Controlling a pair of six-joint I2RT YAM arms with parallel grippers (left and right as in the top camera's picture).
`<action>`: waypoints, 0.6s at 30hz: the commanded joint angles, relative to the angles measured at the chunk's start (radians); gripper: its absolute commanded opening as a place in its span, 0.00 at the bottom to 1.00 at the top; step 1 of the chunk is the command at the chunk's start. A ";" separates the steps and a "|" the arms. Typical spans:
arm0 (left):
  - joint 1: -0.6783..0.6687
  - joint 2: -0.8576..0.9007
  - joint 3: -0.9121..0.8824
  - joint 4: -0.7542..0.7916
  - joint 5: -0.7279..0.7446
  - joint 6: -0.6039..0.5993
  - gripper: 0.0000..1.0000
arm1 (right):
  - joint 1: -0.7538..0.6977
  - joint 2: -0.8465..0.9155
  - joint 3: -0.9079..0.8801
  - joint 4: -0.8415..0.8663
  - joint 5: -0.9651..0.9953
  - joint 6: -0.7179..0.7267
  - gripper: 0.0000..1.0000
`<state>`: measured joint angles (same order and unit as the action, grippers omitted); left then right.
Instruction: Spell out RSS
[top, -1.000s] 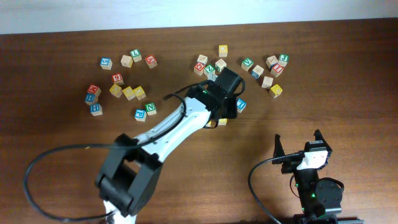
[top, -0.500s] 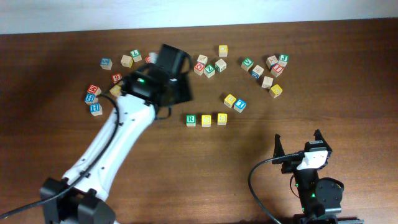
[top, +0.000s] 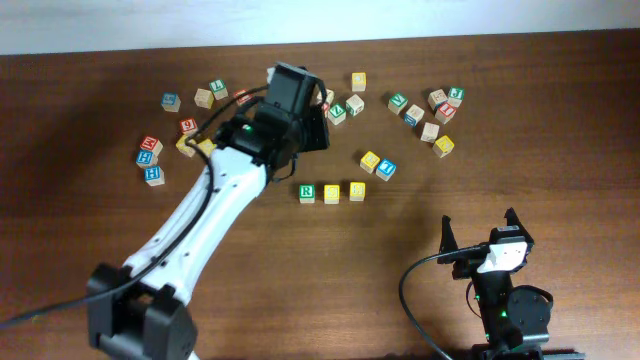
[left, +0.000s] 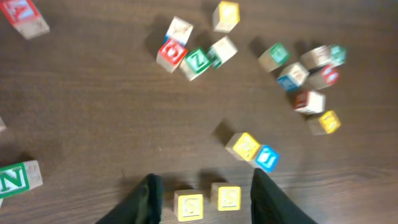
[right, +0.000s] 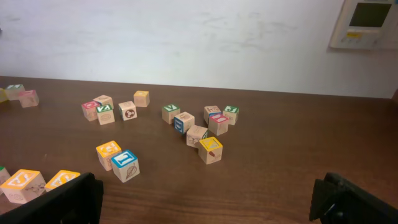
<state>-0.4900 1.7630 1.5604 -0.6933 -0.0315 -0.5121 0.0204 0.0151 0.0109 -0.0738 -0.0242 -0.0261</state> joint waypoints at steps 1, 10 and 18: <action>0.037 0.012 -0.008 -0.013 -0.040 0.010 0.54 | 0.006 -0.002 -0.005 -0.005 0.002 0.004 0.98; 0.177 -0.045 -0.008 -0.219 -0.049 0.010 0.99 | 0.006 -0.002 -0.005 -0.005 0.002 0.004 0.98; 0.220 -0.045 -0.008 -0.319 -0.071 0.010 0.99 | 0.006 -0.002 -0.005 0.139 -0.574 0.371 0.98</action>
<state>-0.2779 1.7500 1.5566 -1.0016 -0.0845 -0.5087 0.0200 0.0158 0.0105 0.0349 -0.1879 0.0921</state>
